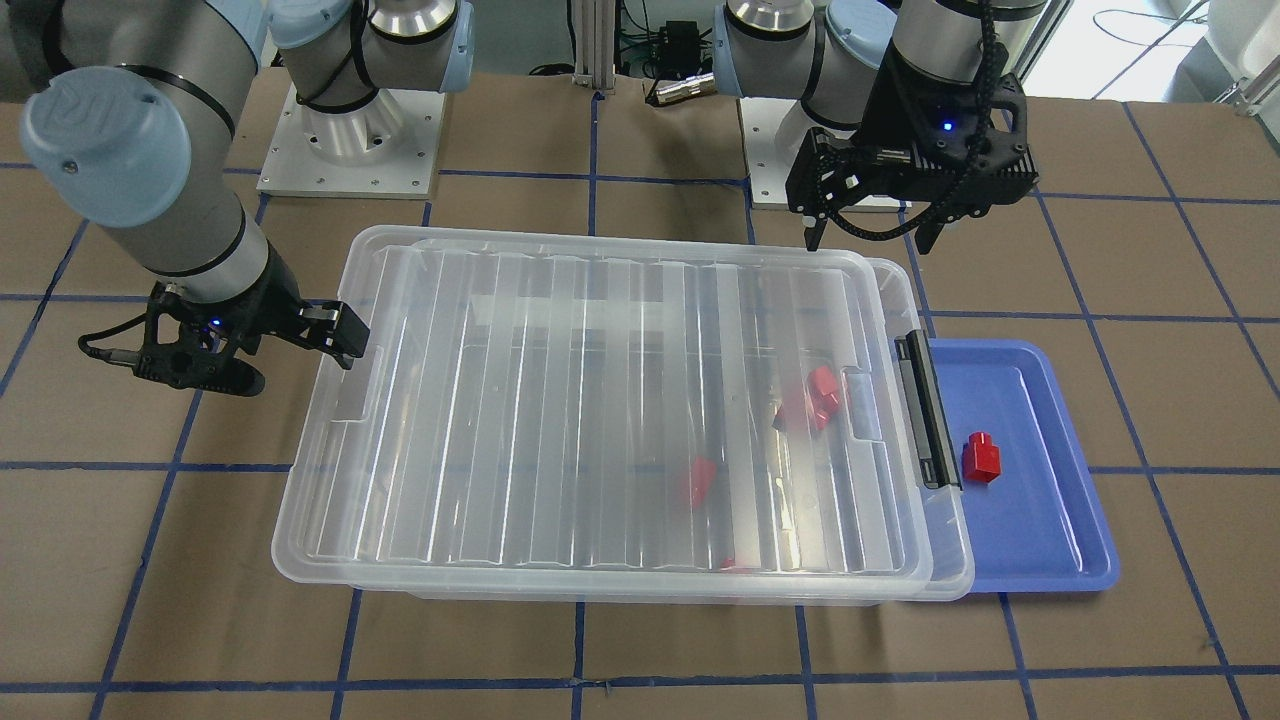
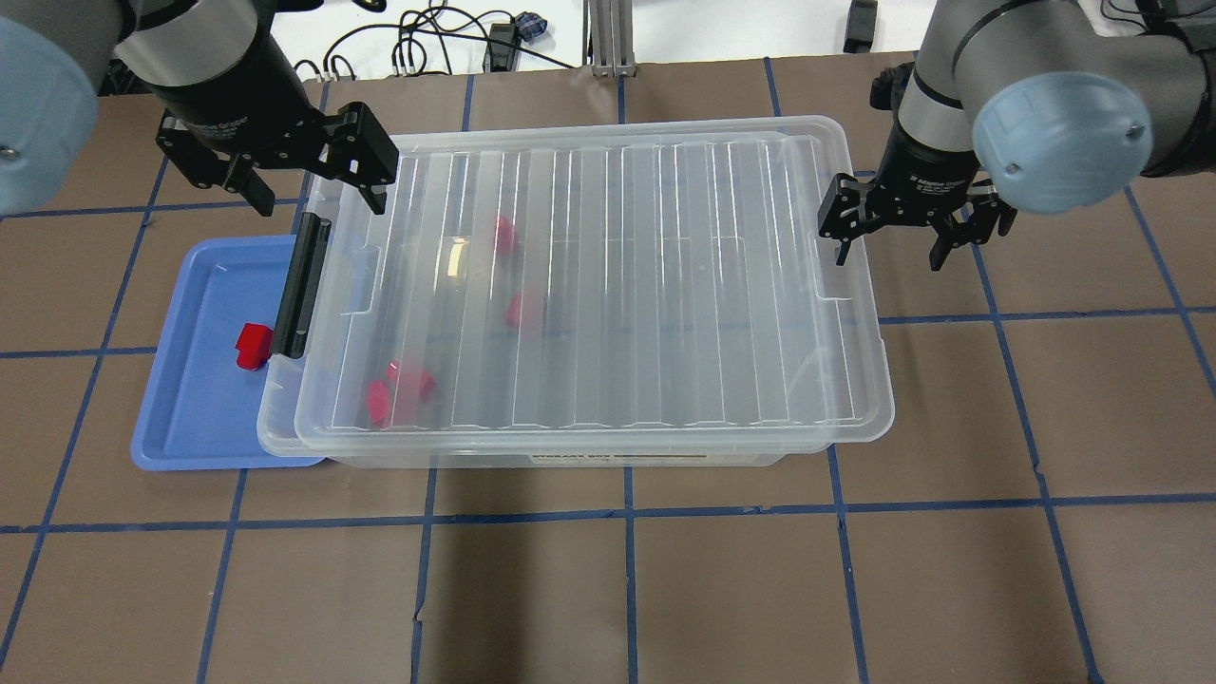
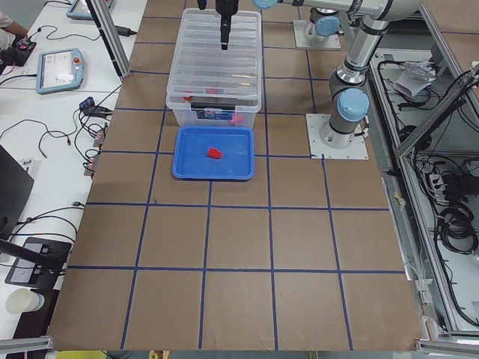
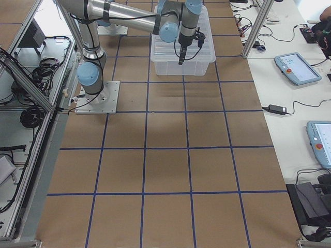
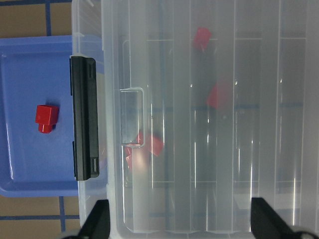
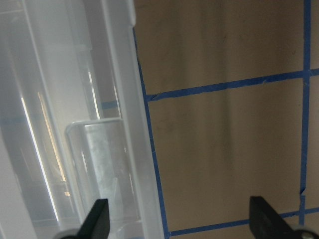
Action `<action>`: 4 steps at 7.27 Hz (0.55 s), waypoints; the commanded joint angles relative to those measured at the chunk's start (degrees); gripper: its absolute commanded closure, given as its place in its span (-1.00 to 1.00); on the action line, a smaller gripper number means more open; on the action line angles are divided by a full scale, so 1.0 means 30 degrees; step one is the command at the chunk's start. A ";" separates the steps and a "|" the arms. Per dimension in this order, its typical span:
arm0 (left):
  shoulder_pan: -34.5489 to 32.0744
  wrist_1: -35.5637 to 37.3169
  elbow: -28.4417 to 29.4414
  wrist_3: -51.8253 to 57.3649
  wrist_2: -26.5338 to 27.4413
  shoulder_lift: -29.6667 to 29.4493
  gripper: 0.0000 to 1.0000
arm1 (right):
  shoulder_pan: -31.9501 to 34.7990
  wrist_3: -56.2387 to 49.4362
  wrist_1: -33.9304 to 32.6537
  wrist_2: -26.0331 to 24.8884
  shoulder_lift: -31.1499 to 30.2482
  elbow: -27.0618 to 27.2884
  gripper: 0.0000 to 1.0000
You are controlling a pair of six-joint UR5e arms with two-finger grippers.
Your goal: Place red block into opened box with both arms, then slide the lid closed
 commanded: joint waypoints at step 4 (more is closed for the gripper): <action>0.0000 -0.0176 -0.0031 -0.0218 -0.0018 0.0084 -1.00 | -0.0087 -0.0564 -0.0087 -0.0081 0.0681 0.0050 -1.00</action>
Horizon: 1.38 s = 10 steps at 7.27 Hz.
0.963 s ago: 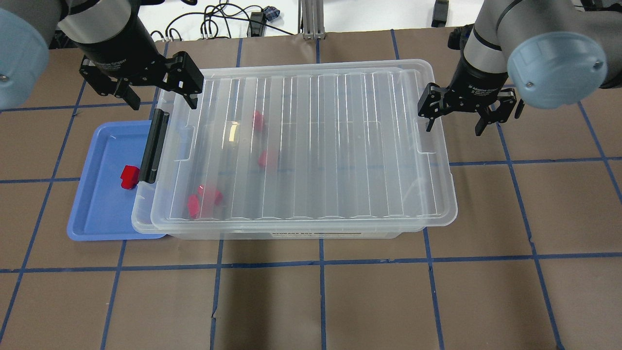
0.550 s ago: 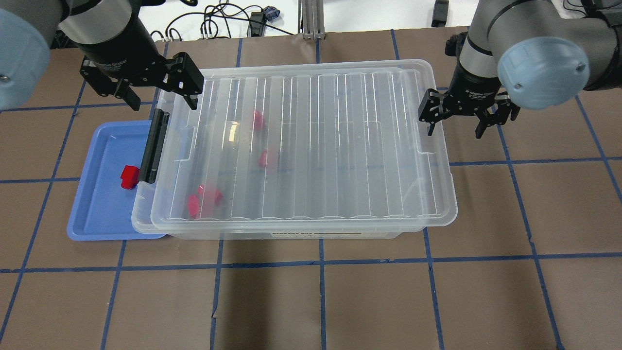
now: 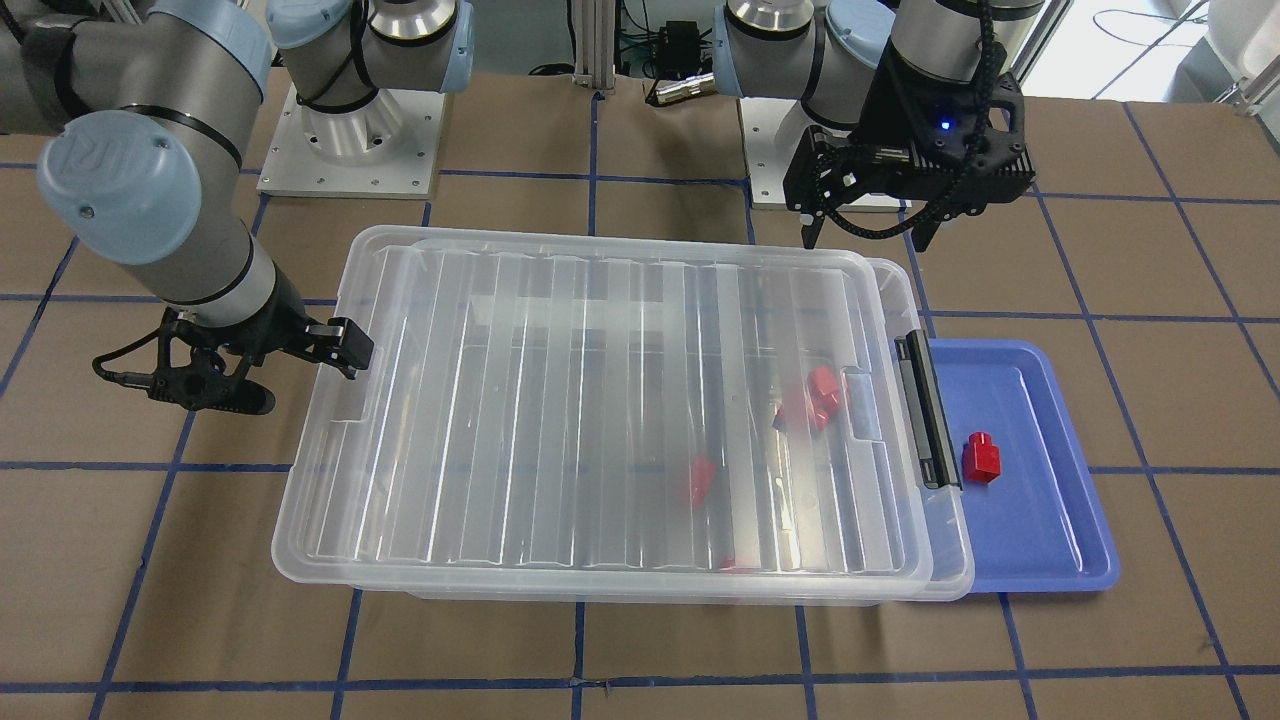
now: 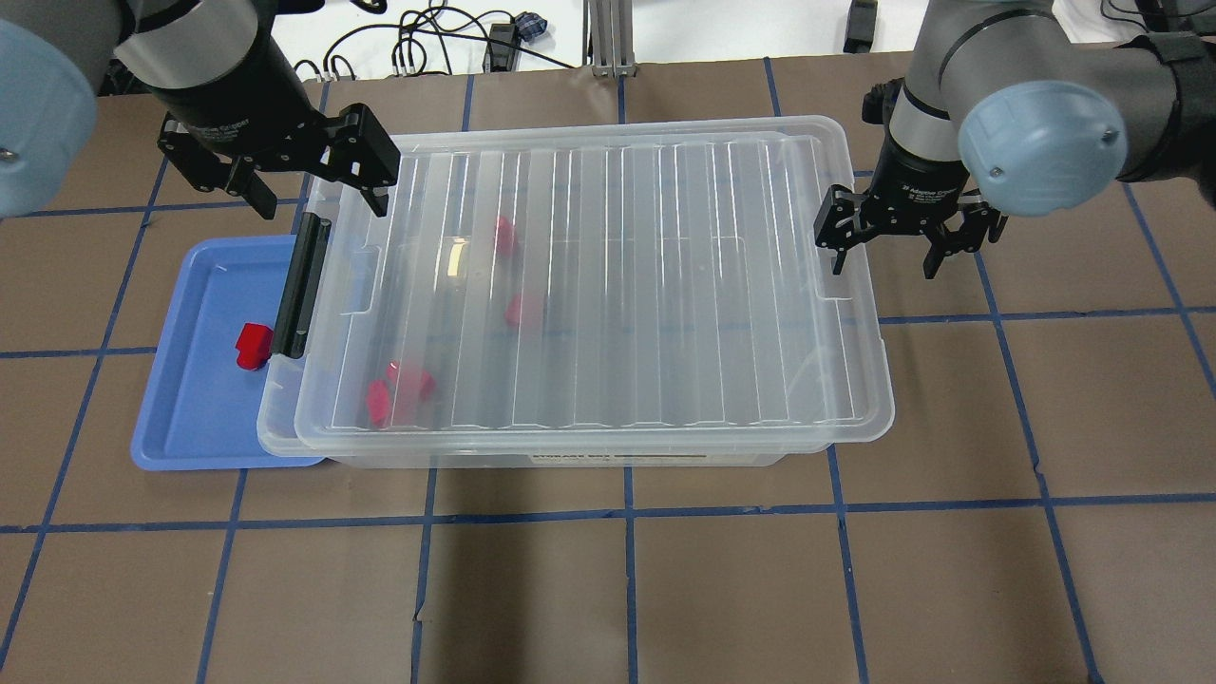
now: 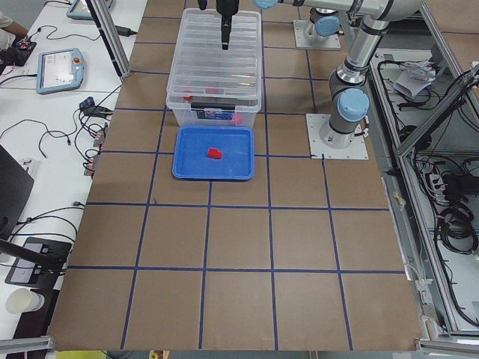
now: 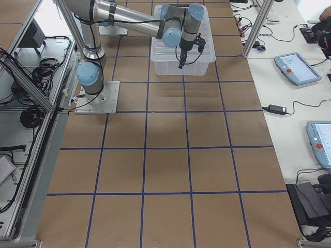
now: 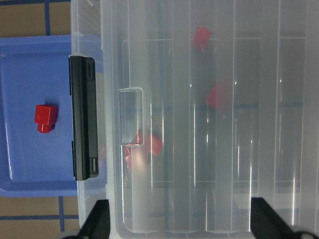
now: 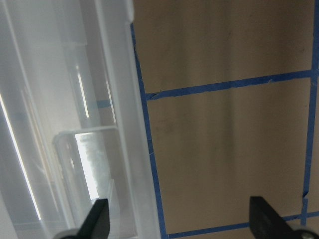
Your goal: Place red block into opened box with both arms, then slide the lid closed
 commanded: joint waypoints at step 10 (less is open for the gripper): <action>0.9896 0.4217 -0.4011 0.8636 -0.2137 -0.2949 -1.00 | -0.2826 -0.4255 0.0035 -0.1642 0.0146 -0.0063 -1.00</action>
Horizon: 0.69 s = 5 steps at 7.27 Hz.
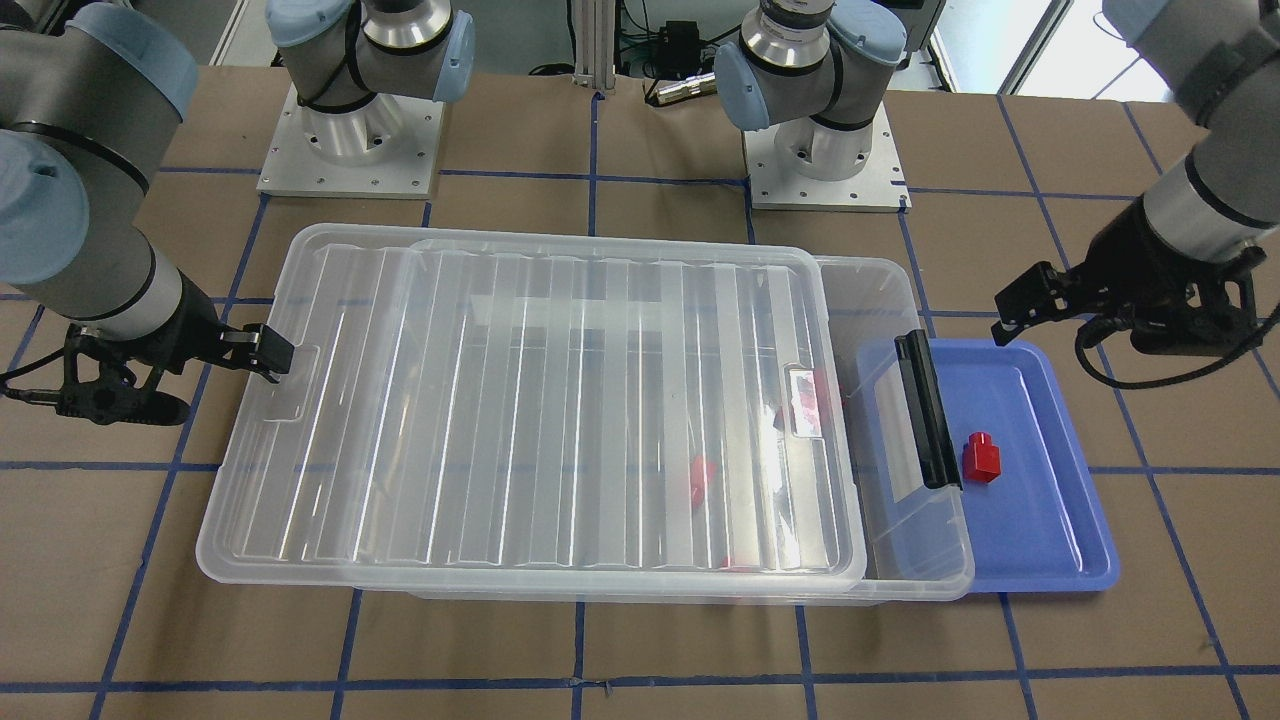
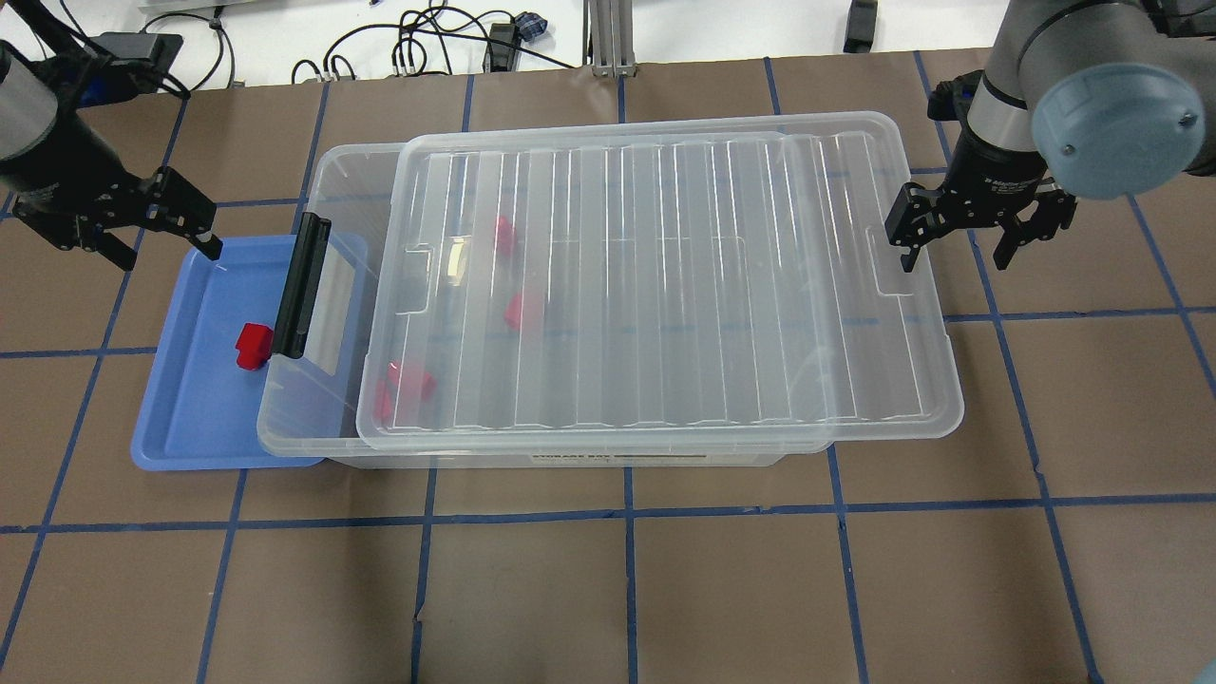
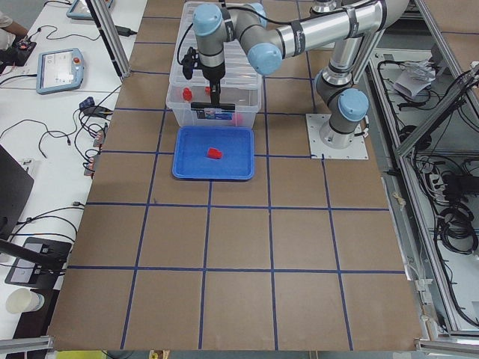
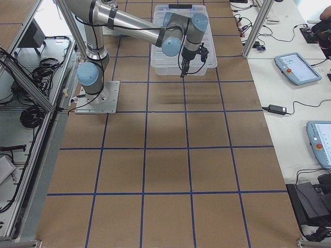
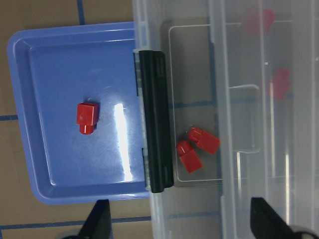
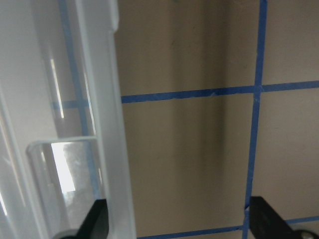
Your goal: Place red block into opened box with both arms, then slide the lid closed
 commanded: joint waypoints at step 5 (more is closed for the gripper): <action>0.2176 0.9322 -0.4987 0.5950 -0.0937 -0.3272 -1.00 | -0.2023 -0.3500 -0.0039 -0.0966 -0.0030 -0.0159 -1.00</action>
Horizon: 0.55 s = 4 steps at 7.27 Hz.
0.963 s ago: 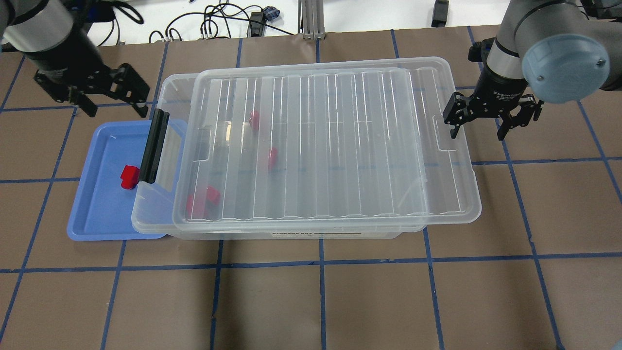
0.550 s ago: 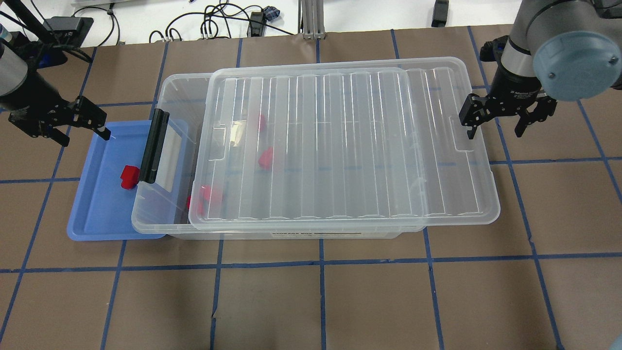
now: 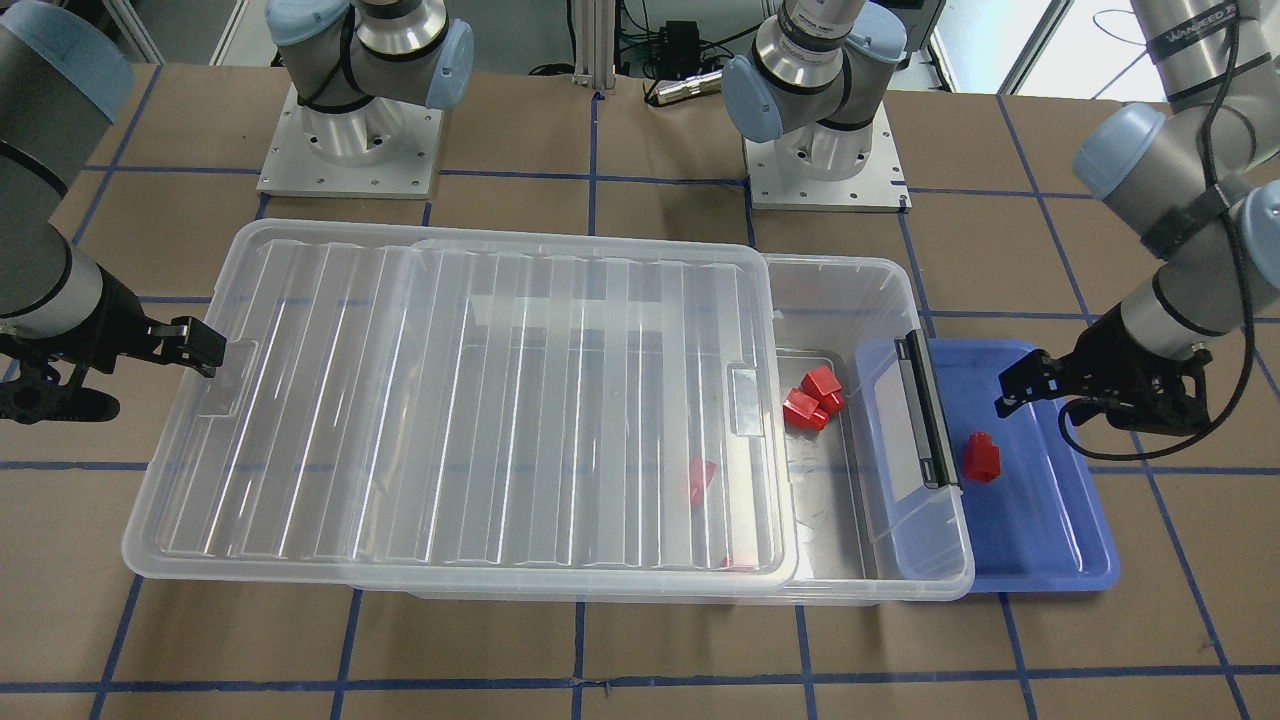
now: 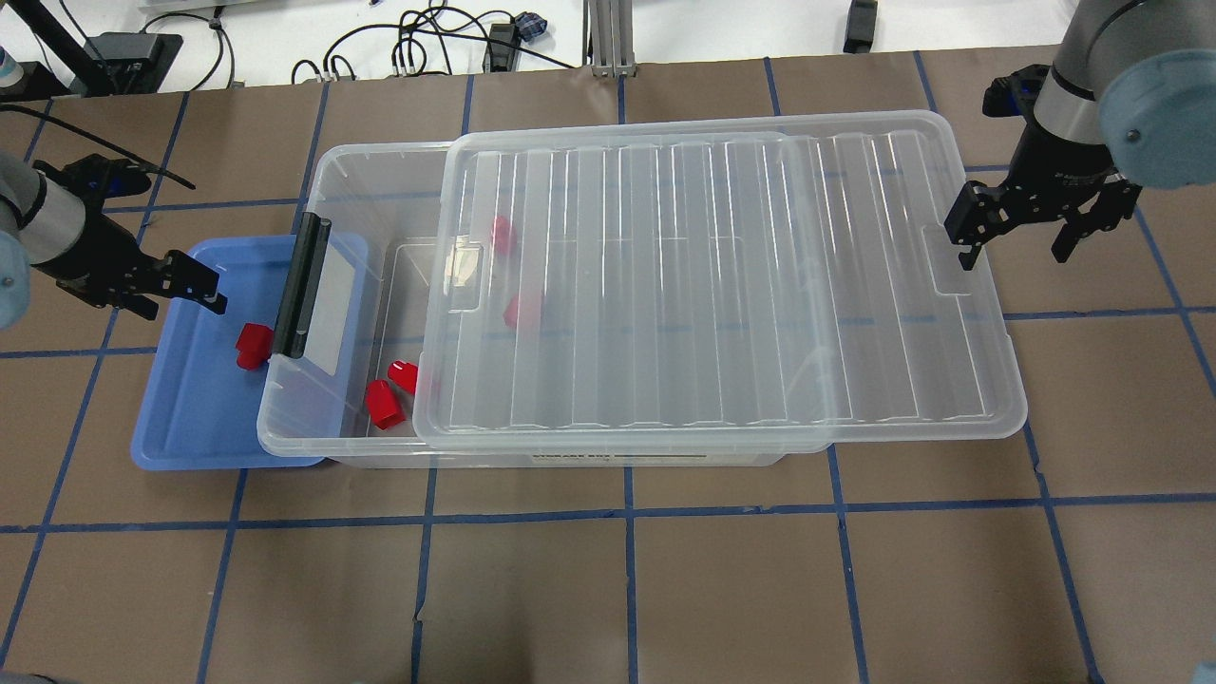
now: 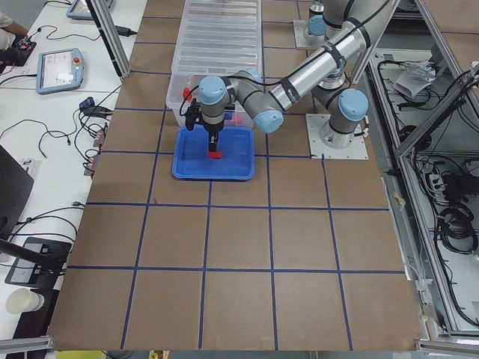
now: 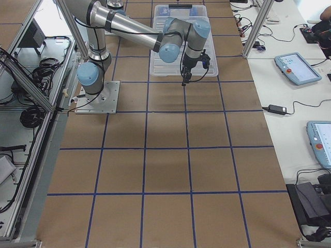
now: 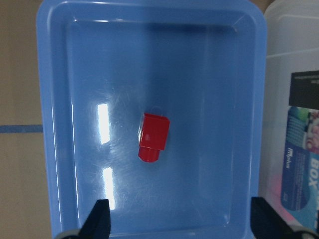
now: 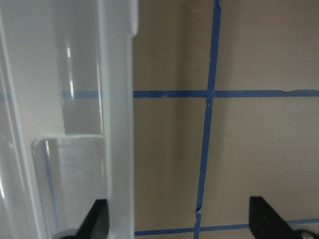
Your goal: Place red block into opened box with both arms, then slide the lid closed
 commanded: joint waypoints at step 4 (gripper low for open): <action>-0.0493 0.4745 -0.1605 0.1302 -0.0042 -0.2585 -0.97 | -0.1322 -0.1940 -0.0095 -0.0137 0.0019 -0.0046 -1.00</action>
